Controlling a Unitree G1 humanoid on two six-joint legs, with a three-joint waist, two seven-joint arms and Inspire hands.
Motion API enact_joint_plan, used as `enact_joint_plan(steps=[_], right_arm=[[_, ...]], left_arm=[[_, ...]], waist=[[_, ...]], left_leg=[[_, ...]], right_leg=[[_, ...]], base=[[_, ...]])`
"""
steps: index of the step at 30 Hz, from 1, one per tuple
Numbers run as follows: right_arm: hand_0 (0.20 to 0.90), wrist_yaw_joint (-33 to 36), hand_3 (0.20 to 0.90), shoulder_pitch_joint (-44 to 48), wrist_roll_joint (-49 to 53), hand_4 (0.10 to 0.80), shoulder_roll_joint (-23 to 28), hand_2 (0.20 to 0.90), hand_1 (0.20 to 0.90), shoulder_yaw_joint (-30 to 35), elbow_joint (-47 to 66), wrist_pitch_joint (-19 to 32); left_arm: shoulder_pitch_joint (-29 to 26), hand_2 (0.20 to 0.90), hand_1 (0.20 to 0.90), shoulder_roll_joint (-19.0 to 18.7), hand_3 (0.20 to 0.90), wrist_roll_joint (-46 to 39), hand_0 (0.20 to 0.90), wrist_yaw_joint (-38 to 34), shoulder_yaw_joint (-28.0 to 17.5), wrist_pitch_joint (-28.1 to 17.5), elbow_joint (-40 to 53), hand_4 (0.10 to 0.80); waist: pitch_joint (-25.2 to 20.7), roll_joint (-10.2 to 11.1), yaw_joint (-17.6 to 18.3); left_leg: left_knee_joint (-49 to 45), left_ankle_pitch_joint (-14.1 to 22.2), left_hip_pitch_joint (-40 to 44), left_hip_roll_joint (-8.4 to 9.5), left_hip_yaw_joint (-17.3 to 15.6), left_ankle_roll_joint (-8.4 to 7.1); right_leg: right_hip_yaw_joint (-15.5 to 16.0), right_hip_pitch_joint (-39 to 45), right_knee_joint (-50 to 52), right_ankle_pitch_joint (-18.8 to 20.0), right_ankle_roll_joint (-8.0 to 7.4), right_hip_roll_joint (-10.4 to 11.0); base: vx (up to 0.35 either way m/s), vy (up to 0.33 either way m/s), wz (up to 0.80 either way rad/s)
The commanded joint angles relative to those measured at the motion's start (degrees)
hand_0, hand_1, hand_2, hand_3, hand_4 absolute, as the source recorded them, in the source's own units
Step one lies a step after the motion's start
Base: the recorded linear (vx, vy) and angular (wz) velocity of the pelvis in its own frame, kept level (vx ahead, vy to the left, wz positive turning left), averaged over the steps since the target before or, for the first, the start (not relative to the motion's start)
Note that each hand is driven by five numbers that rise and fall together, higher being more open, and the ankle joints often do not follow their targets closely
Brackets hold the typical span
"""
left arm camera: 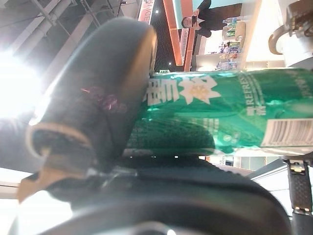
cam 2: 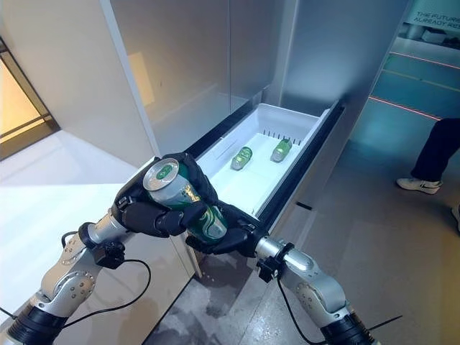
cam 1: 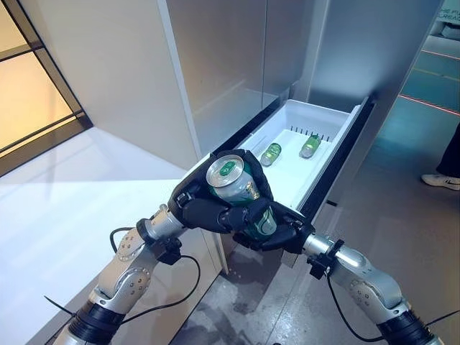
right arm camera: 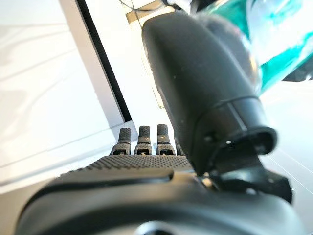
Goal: Put drinks into fridge and close the fridge
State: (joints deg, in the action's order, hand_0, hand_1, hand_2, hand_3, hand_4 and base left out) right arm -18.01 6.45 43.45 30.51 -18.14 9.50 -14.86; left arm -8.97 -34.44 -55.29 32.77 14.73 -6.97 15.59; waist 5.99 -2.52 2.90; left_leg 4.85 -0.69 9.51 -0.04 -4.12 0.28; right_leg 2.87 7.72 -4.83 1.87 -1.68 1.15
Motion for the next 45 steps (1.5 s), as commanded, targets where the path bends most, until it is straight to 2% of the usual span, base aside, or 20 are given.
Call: enact_joint_plan(steps=[1,10,18,27,40,45], right_arm=[[0.9,1.3,0.9,9.7,3.5,0.8,-2.0,0.9,0.9,2.7,6.4,4.9],[0.9,-3.0,0.9,13.0,-1.0,0.8,0.7,0.9,0.9,0.9,7.5,1.6],[0.9,-10.3,0.9,17.2,-4.5,0.8,7.3,0.9,0.9,-1.5,8.4,-2.2],[0.9,-13.9,0.9,19.0,-5.1,0.8,11.5,0.9,0.9,-1.3,8.4,-3.6],[0.9,-15.1,0.9,20.2,-0.8,0.8,12.7,0.9,0.9,-0.4,7.2,-4.2],[0.9,-11.3,0.9,20.5,4.2,0.8,11.5,0.9,0.9,-0.6,6.9,-3.7]], left_arm=[[-11.3,0.3,0.3,1.6,0.2,-3.2,0.3,-0.2,-1.4,-6.7,2.1,0.1],[-12.3,0.3,0.3,0.6,0.2,-1.4,0.3,-2.1,-1.1,-5.9,2.3,0.1],[-13.2,0.3,0.3,-2.0,0.2,-1.6,0.3,-3.5,-1.2,-6.8,0.7,0.1],[-13.5,0.3,0.3,-4.6,0.2,-0.5,0.3,-5.8,-1.8,-8.1,-1.1,0.1],[-13.3,0.3,0.3,-5.8,0.2,-0.2,0.3,-8.5,-2.3,-7.0,-5.2,0.1],[-13.5,0.3,0.3,-5.7,0.2,-0.9,0.3,-8.6,-1.7,-6.8,-6.3,0.1]], waist=[[-3.1,1.9,-0.7],[-3.3,2.2,-1.1],[-3.3,2.8,-1.4],[-3.3,3.1,-1.3],[-3.2,3.1,-1.2],[-3.1,3.0,-1.3]], left_leg=[[-1.2,3.5,-0.4,3.34,3.1,1.24],[-1.1,3.4,-0.6,3.57,3.5,1.26],[-1.2,3.4,-0.5,3.6,3.6,1.11],[-1.2,3.4,-0.3,3.45,3.6,1.0],[-1.3,3.3,-0.2,3.27,3.3,0.76],[-1.4,3.3,-0.2,3.16,3.1,0.64]], right_leg=[[1.0,-1.0,5.0,-5.2,-1.65,-1.3],[1.2,-1.0,5.0,-5.3,-1.59,-1.3],[1.3,-0.8,5.1,-5.3,-1.59,-1.2],[1.4,-0.7,5.4,-5.4,-1.74,-1.1],[1.8,-0.5,5.3,-5.3,-1.93,-1.0],[2.0,-0.4,5.1,-5.2,-2.03,-0.9]], base=[[0.0,0.0,0.0],[0.0,0.0,0.0],[0.0,0.0,0.0],[0.0,0.0,0.0],[0.0,0.0,0.0],[0.0,0.0,0.0]])
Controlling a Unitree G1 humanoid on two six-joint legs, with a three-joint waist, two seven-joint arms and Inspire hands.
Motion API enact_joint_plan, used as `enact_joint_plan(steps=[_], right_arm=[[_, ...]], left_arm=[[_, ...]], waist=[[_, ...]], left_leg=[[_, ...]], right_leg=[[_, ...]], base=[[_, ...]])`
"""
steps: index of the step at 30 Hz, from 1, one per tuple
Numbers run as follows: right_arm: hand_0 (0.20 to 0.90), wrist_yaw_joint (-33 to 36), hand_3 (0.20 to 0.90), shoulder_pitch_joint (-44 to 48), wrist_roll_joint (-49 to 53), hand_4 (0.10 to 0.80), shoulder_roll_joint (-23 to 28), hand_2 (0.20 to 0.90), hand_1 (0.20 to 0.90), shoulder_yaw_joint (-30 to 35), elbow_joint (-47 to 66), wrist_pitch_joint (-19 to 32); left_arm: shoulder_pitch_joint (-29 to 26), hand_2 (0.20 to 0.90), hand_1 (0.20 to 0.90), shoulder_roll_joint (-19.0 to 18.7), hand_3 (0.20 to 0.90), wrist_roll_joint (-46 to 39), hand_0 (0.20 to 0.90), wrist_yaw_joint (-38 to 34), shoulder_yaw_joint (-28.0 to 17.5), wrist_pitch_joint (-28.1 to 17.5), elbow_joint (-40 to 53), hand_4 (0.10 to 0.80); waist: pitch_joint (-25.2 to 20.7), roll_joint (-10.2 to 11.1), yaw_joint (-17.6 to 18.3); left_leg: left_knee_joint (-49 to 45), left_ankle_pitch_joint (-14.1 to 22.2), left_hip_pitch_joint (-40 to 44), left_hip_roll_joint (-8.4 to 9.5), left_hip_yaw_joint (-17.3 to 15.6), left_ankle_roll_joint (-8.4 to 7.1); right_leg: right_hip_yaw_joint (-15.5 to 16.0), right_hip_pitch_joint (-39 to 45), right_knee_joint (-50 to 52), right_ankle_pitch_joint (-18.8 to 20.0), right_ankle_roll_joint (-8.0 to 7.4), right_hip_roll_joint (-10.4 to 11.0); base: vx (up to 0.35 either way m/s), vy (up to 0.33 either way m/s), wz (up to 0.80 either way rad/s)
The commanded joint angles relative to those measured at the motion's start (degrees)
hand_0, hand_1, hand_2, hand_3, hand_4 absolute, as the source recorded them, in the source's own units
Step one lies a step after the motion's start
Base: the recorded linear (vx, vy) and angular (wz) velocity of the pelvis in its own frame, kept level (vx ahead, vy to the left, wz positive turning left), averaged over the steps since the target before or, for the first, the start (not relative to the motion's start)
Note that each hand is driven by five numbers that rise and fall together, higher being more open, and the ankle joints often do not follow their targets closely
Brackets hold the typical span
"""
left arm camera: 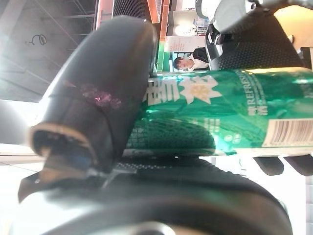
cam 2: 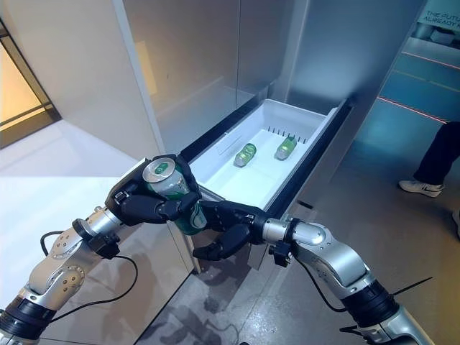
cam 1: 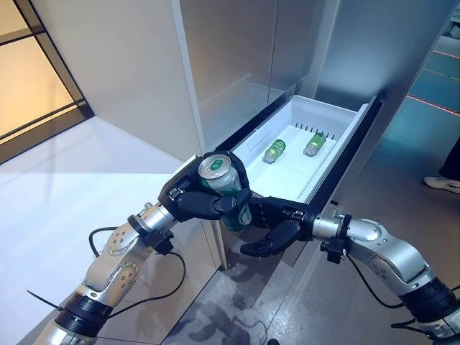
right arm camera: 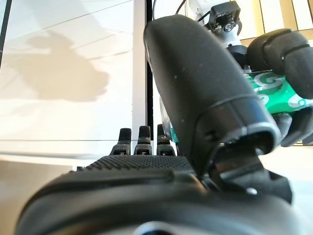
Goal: Put drinks into fridge and close the fridge
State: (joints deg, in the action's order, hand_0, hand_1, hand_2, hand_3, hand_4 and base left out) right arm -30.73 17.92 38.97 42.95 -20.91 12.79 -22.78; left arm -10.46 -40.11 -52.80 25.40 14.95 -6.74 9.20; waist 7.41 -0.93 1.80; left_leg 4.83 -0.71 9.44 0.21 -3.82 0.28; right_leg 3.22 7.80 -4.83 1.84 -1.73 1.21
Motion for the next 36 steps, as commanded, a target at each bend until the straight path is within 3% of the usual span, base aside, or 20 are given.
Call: enact_joint_plan(steps=[1,12,36], right_arm=[[0.9,2.2,0.9,9.0,9.5,0.8,-1.6,0.9,0.9,2.4,3.4,4.1],[0.9,14.1,0.9,8.1,18.1,0.8,-8.0,0.9,0.9,3.1,1.2,3.8],[0.9,4.6,0.9,11.5,8.7,0.8,-5.6,0.9,0.9,-7.1,1.4,-4.7]], left_arm=[[-12.0,0.3,0.3,0.3,0.2,-3.4,0.3,-1.1,-1.7,-7.0,-0.2,0.1],[-12.4,0.3,0.3,2.8,0.2,-2.2,0.3,0.4,0.4,-6.2,0.7,0.1],[-14.7,0.3,0.3,2.7,0.2,-3.9,0.3,-0.6,4.6,-5.9,1.6,0.1]], waist=[[-4.6,1.4,-0.2],[-4.5,0.9,-0.3],[-4.4,1.2,-0.5]], left_leg=[[-1.4,3.4,0.0,2.85,2.7,0.61],[-1.4,3.4,0.0,2.86,2.8,0.6],[-1.9,3.4,0.0,3.09,3.1,0.68]], right_leg=[[1.7,-0.4,5.1,-5.2,-2.02,-0.9],[1.8,-0.2,4.6,-5.0,-2.06,-1.1],[1.3,-0.1,4.8,-5.3,-1.76,-1.1]], base=[[0.0,0.0,0.0],[0.0,0.0,0.0],[0.0,0.0,0.0]])
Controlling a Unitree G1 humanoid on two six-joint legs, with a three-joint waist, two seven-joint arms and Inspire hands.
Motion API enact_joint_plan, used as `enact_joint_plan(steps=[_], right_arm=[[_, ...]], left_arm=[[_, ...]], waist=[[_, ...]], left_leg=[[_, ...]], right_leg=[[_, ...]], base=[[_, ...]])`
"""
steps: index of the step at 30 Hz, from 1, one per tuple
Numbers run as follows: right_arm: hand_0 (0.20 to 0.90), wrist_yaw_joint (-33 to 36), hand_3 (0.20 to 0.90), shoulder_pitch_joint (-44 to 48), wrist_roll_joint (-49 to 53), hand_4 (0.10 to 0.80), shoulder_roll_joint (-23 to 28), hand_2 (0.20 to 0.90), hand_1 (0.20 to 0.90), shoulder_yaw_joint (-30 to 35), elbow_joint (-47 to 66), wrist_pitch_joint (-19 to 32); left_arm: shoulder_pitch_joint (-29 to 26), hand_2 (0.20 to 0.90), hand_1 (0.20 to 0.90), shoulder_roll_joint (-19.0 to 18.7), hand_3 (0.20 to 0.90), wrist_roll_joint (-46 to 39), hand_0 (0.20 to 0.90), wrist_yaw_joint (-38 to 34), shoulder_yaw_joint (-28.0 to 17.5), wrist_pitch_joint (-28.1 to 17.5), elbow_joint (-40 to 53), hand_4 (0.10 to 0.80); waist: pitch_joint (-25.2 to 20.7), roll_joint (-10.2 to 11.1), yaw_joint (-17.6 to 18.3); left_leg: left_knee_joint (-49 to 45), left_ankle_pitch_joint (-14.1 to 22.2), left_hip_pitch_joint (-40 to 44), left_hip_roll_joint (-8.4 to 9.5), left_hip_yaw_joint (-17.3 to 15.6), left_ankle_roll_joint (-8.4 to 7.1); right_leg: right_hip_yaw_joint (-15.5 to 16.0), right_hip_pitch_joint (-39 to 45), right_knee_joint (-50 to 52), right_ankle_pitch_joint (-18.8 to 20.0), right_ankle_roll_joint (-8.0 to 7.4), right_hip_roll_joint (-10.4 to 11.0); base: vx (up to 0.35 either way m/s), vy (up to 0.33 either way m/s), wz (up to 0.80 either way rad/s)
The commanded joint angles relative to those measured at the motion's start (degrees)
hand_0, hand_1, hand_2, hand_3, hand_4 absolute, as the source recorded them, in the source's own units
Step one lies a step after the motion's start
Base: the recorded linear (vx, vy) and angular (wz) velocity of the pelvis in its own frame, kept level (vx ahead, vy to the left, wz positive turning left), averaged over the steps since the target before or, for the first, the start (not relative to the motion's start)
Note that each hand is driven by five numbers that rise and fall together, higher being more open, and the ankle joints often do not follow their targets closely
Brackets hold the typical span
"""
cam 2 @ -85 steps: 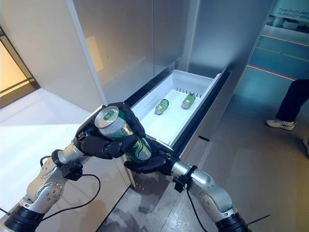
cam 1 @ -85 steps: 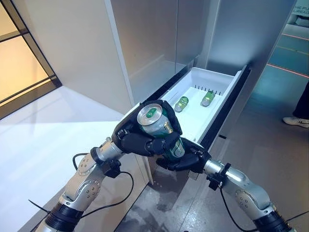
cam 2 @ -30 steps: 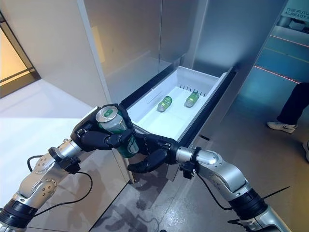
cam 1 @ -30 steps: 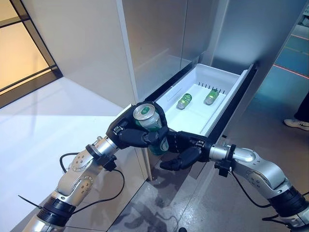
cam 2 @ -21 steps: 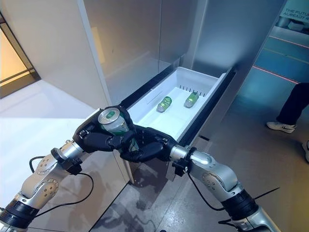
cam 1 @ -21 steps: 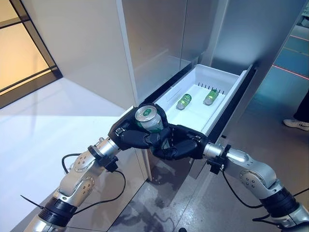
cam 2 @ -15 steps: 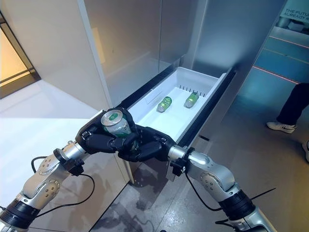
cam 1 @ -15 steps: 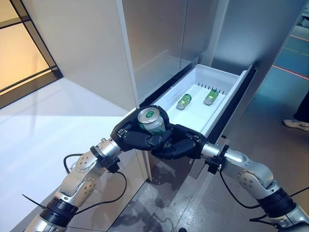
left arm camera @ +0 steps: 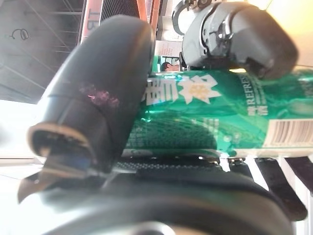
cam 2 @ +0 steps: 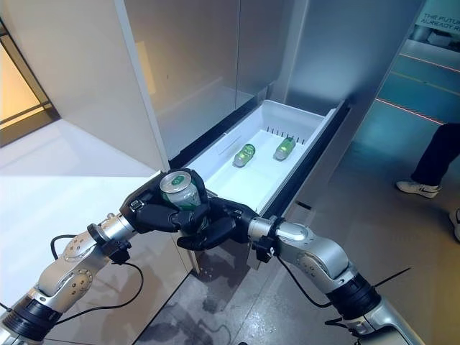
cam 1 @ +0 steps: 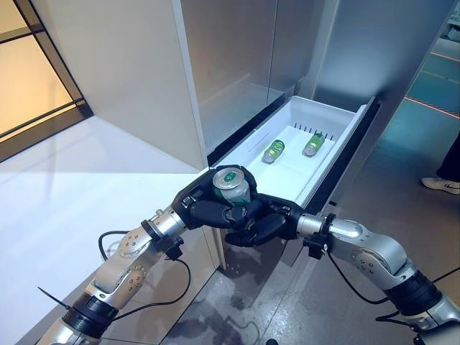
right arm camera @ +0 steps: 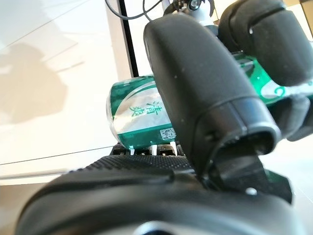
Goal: Put drinks into fridge and close the fridge
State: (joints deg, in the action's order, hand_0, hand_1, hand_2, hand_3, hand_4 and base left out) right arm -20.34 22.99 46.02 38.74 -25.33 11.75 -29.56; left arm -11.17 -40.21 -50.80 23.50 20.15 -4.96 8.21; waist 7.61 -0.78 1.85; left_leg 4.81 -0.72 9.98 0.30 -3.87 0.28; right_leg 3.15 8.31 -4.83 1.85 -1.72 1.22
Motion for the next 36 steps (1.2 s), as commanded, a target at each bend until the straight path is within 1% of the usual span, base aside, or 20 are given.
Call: enact_joint_plan(steps=[1,7,12,16,17,20,25,26,27,28,36], right_arm=[[0.9,-5.9,0.9,6.4,1.7,0.8,-1.4,0.9,0.9,-2.8,2.4,2.2],[0.9,-4.4,0.9,7.0,5.5,0.8,-3.6,0.9,0.9,-4.2,2.9,3.4],[0.9,-1.7,0.9,7.3,9.4,0.8,-5.6,0.9,0.9,-4.8,3.4,3.1],[0.9,-0.5,0.9,7.2,10.9,0.8,-7.3,0.9,0.9,-5.2,2.8,3.1],[0.9,0.1,0.9,7.0,11.7,0.8,-8.3,0.9,0.9,-5.6,2.4,3.3],[0.9,1.7,0.9,6.4,14.0,0.8,-9.5,0.9,0.9,-5.7,2.4,3.3],[0.9,4.6,0.9,5.9,16.3,0.8,-11.1,0.9,0.9,-6.0,2.4,3.9],[0.566,5.2,0.51,5.7,16.5,0.41,-11.6,0.566,0.566,-6.1,2.1,3.9],[0.514,5.5,0.45,5.6,16.4,0.35,-11.8,0.514,0.514,-6.1,2.0,4.1],[0.3,5.7,0.2,5.7,16.4,0.1,-11.9,0.3,0.3,-6.1,1.9,4.2],[0.3,6.6,0.2,6.5,13.7,0.1,-11.3,0.3,0.3,-6.5,1.5,3.9]], left_arm=[[-14.0,0.3,0.3,2.8,0.2,-6.3,0.3,1.5,-0.5,-7.8,2.7,0.1],[-14.1,0.3,0.3,5.3,0.2,-9.5,0.3,1.2,0.7,-8.3,4.1,0.1],[-14.1,0.3,0.3,7.9,0.2,-10.6,0.3,-0.1,1.7,-10.4,4.3,0.1],[-14.4,0.3,0.3,9.7,0.2,-11.4,0.3,-0.9,2.3,-11.0,4.3,0.1],[-14.3,0.3,0.3,10.8,0.2,-11.5,0.3,-1.2,2.6,-11.8,4.3,0.1],[-14.1,0.3,0.3,11.8,0.2,-11.9,0.3,-1.6,2.9,-12.6,4.6,0.1],[-14.0,0.3,0.3,12.7,0.2,-11.3,0.3,-2.1,3.4,-12.6,5.2,0.1],[-14.0,0.3,0.3,12.7,0.2,-11.0,0.3,-2.4,3.6,-12.4,5.3,0.1],[-13.9,0.3,0.3,12.9,0.2,-10.6,0.3,-2.5,3.8,-12.2,5.3,0.1],[-13.9,0.3,0.3,13.0,0.2,-10.2,0.3,-2.5,3.9,-12.0,5.3,0.1],[-13.3,0.3,0.3,13.0,0.2,-12.2,0.3,-2.6,4.4,-8.6,5.0,0.1]], waist=[[-4.6,1.0,-0.5],[-4.5,1.2,-0.6],[-4.4,1.2,-0.7],[-4.4,1.3,-0.7],[-4.4,1.3,-0.7],[-4.3,1.3,-0.7],[-4.1,1.2,-0.8],[-4.1,1.2,-0.9],[-4.0,1.1,-0.9],[-3.9,1.1,-0.9],[-4.0,1.1,-1.0]], left_leg=[[-1.9,3.4,-0.6,3.01,3.1,0.69],[-1.7,3.5,-0.3,3.13,3.6,0.71],[-1.8,3.6,-0.2,3.11,3.3,0.76],[-1.8,3.6,-0.2,3.08,3.2,0.8],[-1.8,3.6,-0.1,3.12,3.2,0.87],[-1.9,3.7,0.1,3.16,3.3,0.92],[-1.7,4.0,0.7,3.21,3.5,0.99],[-1.9,3.8,0.3,3.24,3.5,1.0],[-1.6,4.1,0.9,3.27,3.6,1.03],[-1.6,4.1,0.9,3.27,3.6,1.04],[-1.5,4.0,1.0,3.25,3.7,0.93]], right_leg=[[1.4,-0.6,4.8,-5.3,-1.76,-1.1],[1.4,-0.4,4.8,-5.4,-1.74,-1.1],[1.7,-0.3,4.9,-5.4,-1.86,-0.9],[2.0,-0.3,5.0,-5.4,-1.92,-0.7],[2.0,-0.3,5.2,-5.5,-1.93,-0.7],[2.2,-0.2,5.3,-5.5,-1.94,-0.6],[2.4,0.3,5.5,-6.1,-1.98,-0.5],[2.5,-0.1,5.6,-5.7,-1.93,-0.4],[2.6,0.4,5.5,-6.1,-1.99,-0.5],[2.7,0.5,5.5,-6.1,-2.0,-0.5],[2.6,0.5,5.2,-5.8,-2.06,-0.5]], base=[[0.0,0.0,0.0],[0.0,0.0,0.0],[0.0,0.0,0.0],[0.0,0.0,0.0],[0.0,0.0,0.0],[0.0,0.0,0.0],[0.0,0.0,0.0],[0.0,0.0,0.0],[-0.003,0.003,0.03],[0.0,0.0,0.0],[0.002,0.001,0.02]])
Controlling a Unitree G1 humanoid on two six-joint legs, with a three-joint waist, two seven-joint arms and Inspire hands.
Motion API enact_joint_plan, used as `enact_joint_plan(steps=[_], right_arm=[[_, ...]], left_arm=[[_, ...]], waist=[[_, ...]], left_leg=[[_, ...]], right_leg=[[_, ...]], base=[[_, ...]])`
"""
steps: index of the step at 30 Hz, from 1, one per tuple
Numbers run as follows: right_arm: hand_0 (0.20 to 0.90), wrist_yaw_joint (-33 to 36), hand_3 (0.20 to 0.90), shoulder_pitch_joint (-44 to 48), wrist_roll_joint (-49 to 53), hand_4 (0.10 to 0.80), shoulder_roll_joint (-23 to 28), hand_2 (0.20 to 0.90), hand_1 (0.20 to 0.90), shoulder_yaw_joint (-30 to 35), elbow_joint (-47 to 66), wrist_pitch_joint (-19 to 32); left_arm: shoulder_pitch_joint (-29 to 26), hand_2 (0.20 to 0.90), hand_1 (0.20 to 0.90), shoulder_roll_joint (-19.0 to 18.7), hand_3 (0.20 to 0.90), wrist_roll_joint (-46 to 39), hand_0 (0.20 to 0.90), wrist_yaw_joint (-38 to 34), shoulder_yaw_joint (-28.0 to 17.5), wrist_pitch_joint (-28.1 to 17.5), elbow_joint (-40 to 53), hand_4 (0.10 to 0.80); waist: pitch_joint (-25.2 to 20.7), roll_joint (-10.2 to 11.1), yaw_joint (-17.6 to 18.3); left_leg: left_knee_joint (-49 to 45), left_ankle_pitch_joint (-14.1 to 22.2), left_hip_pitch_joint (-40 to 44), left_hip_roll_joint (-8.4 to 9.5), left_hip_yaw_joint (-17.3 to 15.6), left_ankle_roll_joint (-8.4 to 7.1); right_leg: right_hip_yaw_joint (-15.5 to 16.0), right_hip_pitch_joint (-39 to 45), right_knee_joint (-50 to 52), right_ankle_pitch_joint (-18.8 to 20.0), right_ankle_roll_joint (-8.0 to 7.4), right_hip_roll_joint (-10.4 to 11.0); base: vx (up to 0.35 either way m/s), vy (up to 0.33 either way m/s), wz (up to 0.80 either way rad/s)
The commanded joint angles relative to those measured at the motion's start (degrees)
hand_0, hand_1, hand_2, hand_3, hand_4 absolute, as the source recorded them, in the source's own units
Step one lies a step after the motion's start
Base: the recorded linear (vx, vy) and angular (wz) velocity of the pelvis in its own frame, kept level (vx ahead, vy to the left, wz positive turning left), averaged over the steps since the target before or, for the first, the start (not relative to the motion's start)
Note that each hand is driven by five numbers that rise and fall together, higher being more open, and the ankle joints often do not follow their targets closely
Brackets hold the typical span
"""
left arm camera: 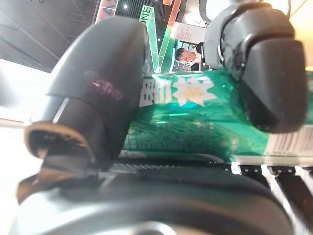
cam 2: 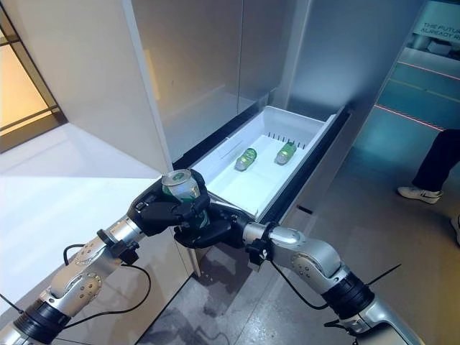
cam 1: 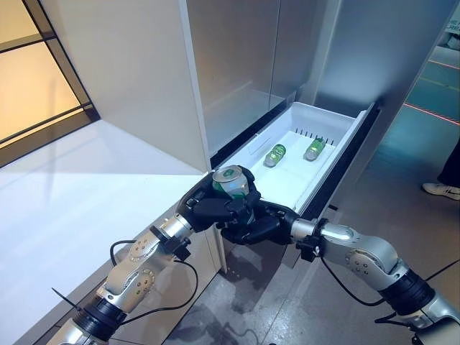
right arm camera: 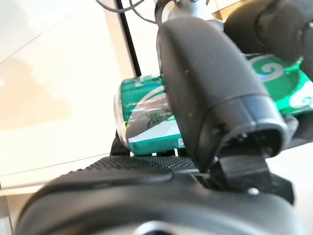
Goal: Put drinks into fridge and close the fridge
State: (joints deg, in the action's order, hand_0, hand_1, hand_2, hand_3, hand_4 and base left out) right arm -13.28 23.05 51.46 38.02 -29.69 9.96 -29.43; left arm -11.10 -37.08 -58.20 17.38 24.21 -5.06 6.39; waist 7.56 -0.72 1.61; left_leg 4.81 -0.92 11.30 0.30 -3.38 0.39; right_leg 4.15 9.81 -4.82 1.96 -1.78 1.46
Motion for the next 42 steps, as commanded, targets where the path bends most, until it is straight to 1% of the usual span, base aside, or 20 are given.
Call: enact_joint_plan(steps=[1,6,16,20,21,22,26,32,36,41,42], right_arm=[[0.3,-0.3,0.2,6.7,7.9,0.1,-10.4,0.3,0.3,-2.1,3.3,3.7],[0.3,-1.2,0.2,7.4,4.5,0.1,-9.0,0.3,0.3,-1.8,3.2,4.3],[0.3,-0.7,0.2,9.3,-2.3,0.1,-5.9,0.3,0.3,-0.1,3.3,5.6],[0.3,0.3,0.2,10.5,-3.2,0.1,-5.1,0.3,0.3,0.3,3.3,6.3],[0.3,0.8,0.2,10.9,-3.1,0.1,-5.0,0.3,0.3,0.6,3.0,6.5],[0.3,1.3,0.2,11.2,-3.4,0.1,-5.1,0.3,0.3,0.7,2.8,7.0],[0.3,4.2,0.2,12.2,-3.2,0.1,-5.0,0.3,0.3,1.6,2.4,8.0],[0.3,9.7,0.2,13.7,-5.1,0.1,-5.4,0.3,0.3,5.0,0.4,8.9],[0.3,12.9,0.2,15.2,-6.4,0.1,-5.4,0.3,0.3,7.4,-1.1,9.3],[0.3,16.7,0.2,17.1,-6.9,0.1,-5.1,0.3,0.3,9.7,-2.9,10.2],[0.3,18.1,0.2,18.1,-7.6,0.1,-5.0,0.3,0.3,10.5,-3.9,11.2]], left_arm=[[-13.3,0.3,0.3,10.0,0.2,-4.7,0.3,3.5,0.3,-8.4,6.6,0.1],[-13.1,0.3,0.3,9.7,0.2,-4.0,0.3,2.7,0.2,-8.8,6.2,0.1],[-12.8,0.3,0.3,9.0,0.2,-2.3,0.3,2.4,-0.5,-8.1,4.8,0.1],[-13.0,0.3,0.3,8.6,0.2,-0.2,0.3,2.1,-0.6,-8.1,4.5,0.1],[-13.2,0.396,0.396,8.4,0.313,1.1,0.396,1.5,-0.5,-8.4,4.2,0.213],[-13.3,0.9,0.9,8.2,0.9,2.0,0.9,1.1,-0.4,-8.6,4.0,0.8],[-13.7,0.9,0.9,7.6,0.9,4.8,0.9,-0.2,-0.5,-11.2,3.1,0.8],[-14.7,0.9,0.9,6.7,0.9,11.7,0.9,-5.3,-2.5,-19.3,3.8,0.8],[-15.6,0.9,0.9,6.2,0.9,15.5,0.9,-8.5,-4.5,-22.9,5.8,0.8],[-16.9,0.9,0.9,6.2,0.9,15.2,0.9,-10.0,-5.8,-26.3,7.1,0.8],[-17.3,0.9,0.9,6.6,0.9,16.0,0.9,-10.8,-6.2,-27.9,7.3,0.8]], waist=[[-4.1,1.2,-0.8],[-4.1,1.3,-0.7],[-3.8,1.3,-0.4],[-3.8,1.3,-0.3],[-3.7,1.3,-0.3],[-3.7,1.2,-0.3],[-3.8,1.2,-0.3],[-3.9,1.5,-0.8],[-4.0,1.7,-1.2],[-4.0,1.9,-1.7],[-4.0,2.0,-1.8]], left_leg=[[-1.7,3.9,-0.9,3.26,3.1,0.8],[-1.7,3.9,-0.9,3.2,3.0,0.72],[-2.1,4.0,-1.0,3.03,2.6,0.66],[-2.3,4.1,-1.0,3.0,2.5,0.65],[-2.3,4.2,-0.9,3.0,2.5,0.64],[-2.4,4.2,-0.9,3.01,2.5,0.65],[-2.4,4.3,-0.8,2.96,2.5,0.61],[-2.2,4.3,-0.8,3.02,3.1,0.64],[-2.0,4.3,-0.9,3.07,3.7,0.64],[-1.7,4.3,-0.8,3.11,4.4,0.6],[-1.6,4.2,-0.8,3.12,4.6,0.57]], right_leg=[[1.5,-1.4,5.2,-5.5,-1.91,-0.8],[1.3,-1.4,4.9,-5.4,-1.9,-1.0],[1.4,-1.4,5.3,-5.6,-1.78,-1.0],[1.4,-1.5,5.4,-5.6,-1.72,-1.0],[1.4,-1.4,5.5,-5.7,-1.7,-1.0],[1.4,-1.4,5.5,-5.7,-1.68,-1.0],[1.5,-1.3,5.5,-5.7,-1.66,-1.0],[1.8,-1.1,5.4,-5.9,-1.58,-1.0],[2.0,-1.1,5.5,-6.0,-1.43,-1.0],[2.3,-1.0,5.5,-6.2,-1.32,-1.0],[2.5,-0.9,5.5,-6.2,-1.29,-1.0]], base=[[0.0,0.0,0.0],[0.0,0.0,0.0],[0.0,0.0,0.0],[0.0,0.0,0.0],[0.0,0.0,0.0],[0.0,0.0,0.0],[0.0,0.0,0.0],[0.0,0.0,0.0],[0.0,0.0,0.0],[0.0,-0.004,0.04],[0.005,-0.005,0.04]])
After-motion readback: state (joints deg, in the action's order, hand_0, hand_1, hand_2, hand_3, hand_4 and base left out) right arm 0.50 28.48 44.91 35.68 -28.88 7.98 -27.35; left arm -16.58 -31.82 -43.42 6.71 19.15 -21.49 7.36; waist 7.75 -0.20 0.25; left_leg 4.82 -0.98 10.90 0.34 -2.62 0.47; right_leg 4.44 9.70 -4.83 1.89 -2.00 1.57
